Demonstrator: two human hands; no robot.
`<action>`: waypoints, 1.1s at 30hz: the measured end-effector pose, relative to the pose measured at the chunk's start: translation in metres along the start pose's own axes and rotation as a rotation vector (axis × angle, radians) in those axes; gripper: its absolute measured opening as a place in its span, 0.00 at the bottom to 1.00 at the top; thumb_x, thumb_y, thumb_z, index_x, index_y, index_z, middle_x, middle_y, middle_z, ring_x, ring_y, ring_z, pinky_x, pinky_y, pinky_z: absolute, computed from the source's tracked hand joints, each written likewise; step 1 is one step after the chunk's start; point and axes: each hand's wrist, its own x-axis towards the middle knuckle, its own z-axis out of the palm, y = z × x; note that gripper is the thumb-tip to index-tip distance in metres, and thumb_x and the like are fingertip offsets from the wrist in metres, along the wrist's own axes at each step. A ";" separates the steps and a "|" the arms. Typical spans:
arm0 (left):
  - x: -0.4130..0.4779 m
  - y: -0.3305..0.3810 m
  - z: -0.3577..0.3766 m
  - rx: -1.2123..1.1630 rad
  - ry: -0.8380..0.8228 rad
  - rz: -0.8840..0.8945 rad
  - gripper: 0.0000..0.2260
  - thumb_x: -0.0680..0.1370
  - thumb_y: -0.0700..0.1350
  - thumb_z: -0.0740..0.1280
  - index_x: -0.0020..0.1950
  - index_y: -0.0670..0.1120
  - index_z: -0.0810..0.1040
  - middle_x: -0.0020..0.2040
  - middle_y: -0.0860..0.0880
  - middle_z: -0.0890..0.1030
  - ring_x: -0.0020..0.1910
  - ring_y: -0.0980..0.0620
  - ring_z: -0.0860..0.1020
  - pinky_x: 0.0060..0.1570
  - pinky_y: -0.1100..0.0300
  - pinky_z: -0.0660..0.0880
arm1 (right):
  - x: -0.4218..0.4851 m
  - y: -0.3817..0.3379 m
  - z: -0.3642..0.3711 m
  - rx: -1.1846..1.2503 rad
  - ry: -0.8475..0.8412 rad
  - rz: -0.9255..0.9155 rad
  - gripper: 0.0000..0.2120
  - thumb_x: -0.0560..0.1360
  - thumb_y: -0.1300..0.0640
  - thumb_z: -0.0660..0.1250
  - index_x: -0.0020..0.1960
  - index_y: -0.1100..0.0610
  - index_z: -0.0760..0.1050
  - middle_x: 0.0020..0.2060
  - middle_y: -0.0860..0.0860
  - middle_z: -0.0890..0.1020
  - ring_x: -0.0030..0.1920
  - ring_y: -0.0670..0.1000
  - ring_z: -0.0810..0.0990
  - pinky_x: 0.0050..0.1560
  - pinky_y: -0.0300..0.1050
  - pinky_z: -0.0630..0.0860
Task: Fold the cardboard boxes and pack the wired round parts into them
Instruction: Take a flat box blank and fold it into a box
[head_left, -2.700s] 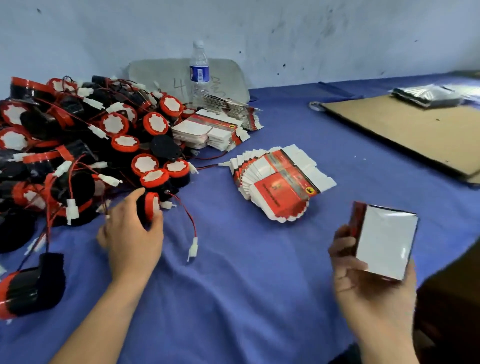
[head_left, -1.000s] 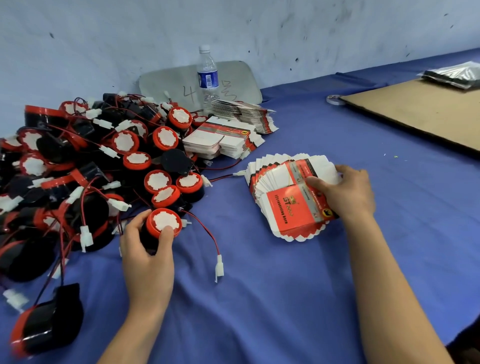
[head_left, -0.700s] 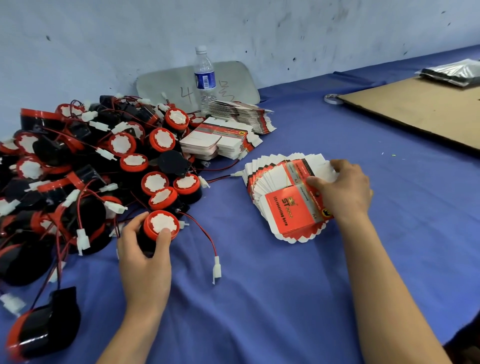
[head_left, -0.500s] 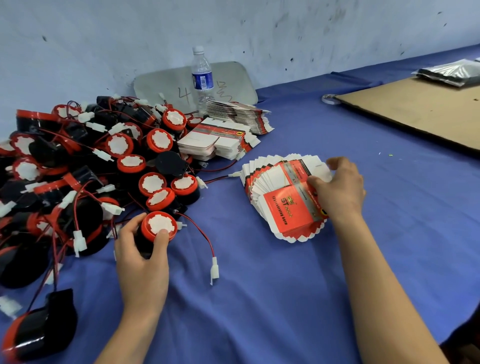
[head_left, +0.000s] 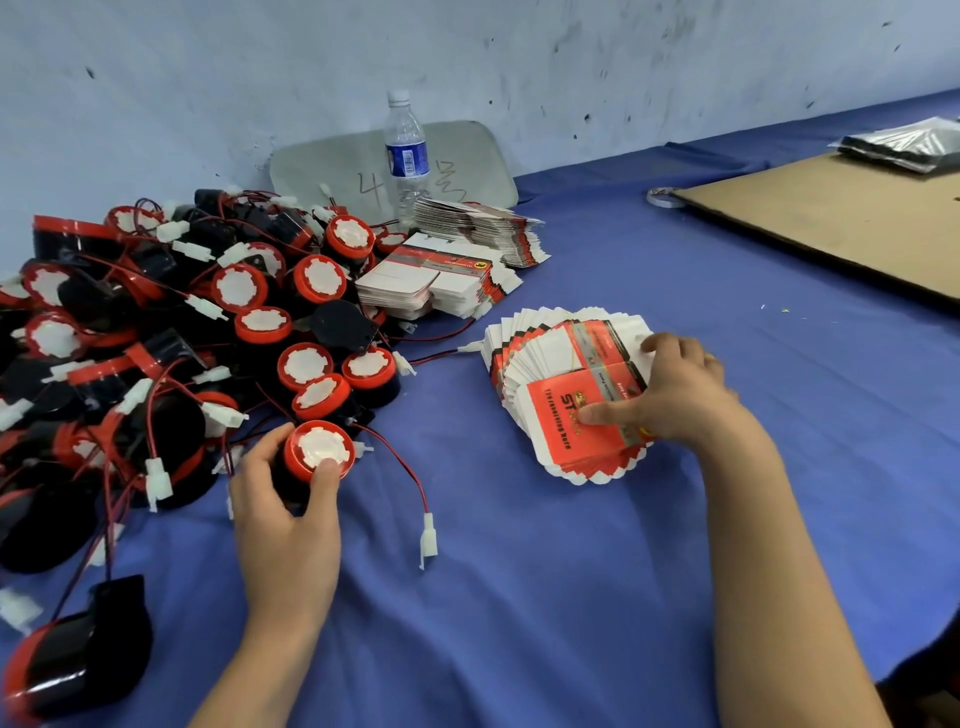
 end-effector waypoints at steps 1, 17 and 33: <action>0.000 0.000 0.000 0.004 0.000 0.001 0.17 0.71 0.55 0.65 0.59 0.63 0.71 0.60 0.59 0.73 0.63 0.47 0.73 0.58 0.42 0.75 | 0.000 0.001 -0.002 0.068 0.006 0.013 0.50 0.57 0.39 0.80 0.71 0.53 0.60 0.70 0.53 0.62 0.71 0.56 0.60 0.69 0.60 0.63; -0.002 0.003 0.001 0.030 0.024 0.032 0.18 0.74 0.51 0.68 0.63 0.57 0.71 0.62 0.55 0.71 0.62 0.46 0.74 0.57 0.46 0.75 | -0.001 0.034 -0.033 0.409 0.289 0.155 0.16 0.71 0.56 0.75 0.30 0.57 0.71 0.31 0.52 0.76 0.34 0.53 0.72 0.35 0.43 0.66; -0.029 0.031 0.003 0.013 -0.055 0.461 0.18 0.74 0.52 0.64 0.64 0.57 0.72 0.62 0.58 0.72 0.64 0.55 0.72 0.62 0.64 0.67 | -0.049 -0.066 0.032 1.315 -0.024 -0.209 0.10 0.75 0.55 0.70 0.37 0.53 0.71 0.26 0.47 0.78 0.23 0.44 0.73 0.23 0.34 0.67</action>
